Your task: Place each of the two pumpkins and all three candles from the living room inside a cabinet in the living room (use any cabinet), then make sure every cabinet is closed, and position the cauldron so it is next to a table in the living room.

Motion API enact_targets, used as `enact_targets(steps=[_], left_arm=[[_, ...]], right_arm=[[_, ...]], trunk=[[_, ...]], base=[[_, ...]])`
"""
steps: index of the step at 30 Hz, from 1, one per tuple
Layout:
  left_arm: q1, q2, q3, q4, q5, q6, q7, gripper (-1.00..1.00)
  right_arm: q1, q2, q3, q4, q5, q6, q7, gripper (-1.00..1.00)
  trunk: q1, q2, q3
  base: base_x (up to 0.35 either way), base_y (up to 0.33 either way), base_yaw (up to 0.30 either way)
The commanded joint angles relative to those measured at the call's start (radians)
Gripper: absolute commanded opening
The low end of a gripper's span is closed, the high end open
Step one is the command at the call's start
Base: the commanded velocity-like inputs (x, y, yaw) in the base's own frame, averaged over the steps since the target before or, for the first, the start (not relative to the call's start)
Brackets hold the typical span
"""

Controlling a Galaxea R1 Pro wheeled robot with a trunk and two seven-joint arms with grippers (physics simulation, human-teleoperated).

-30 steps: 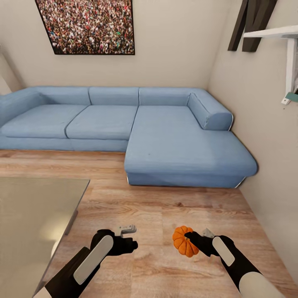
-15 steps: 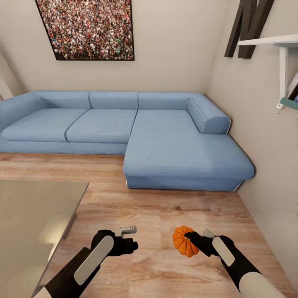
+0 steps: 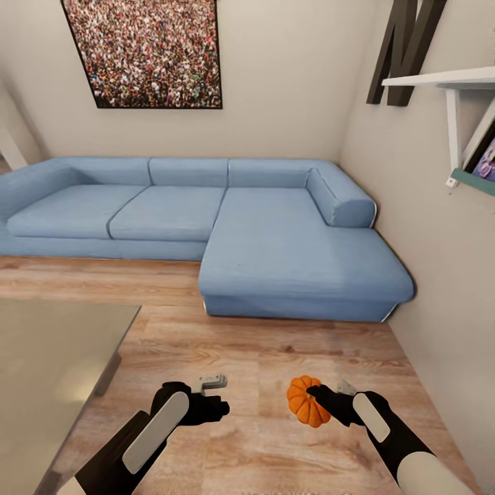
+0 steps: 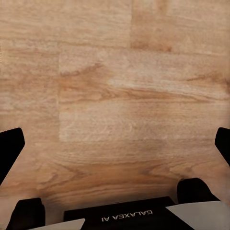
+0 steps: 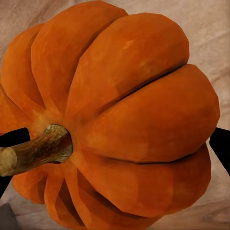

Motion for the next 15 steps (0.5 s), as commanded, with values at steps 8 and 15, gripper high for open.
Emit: enact_targets(steps=[8,15], left_arm=[[-0.001,0.001,-0.002,-0.001,0.011,-0.001,0.01,1.0],[-0.001,0.0,-0.002,-0.001,0.01,-0.001,0.01,1.0]], right_arm=[[0.0,-0.001,0.005,-0.002,-0.014,0.003,-0.007,-1.0],[0.0,0.0,0.005,-0.001,-0.014,0.003,-0.006,-1.0]], trunk=[[0.0,0.0,0.011],[0.0,0.0,0.012]], base=[[-0.128,-0.001,0.064],[-0.056,0.0,0.006]])
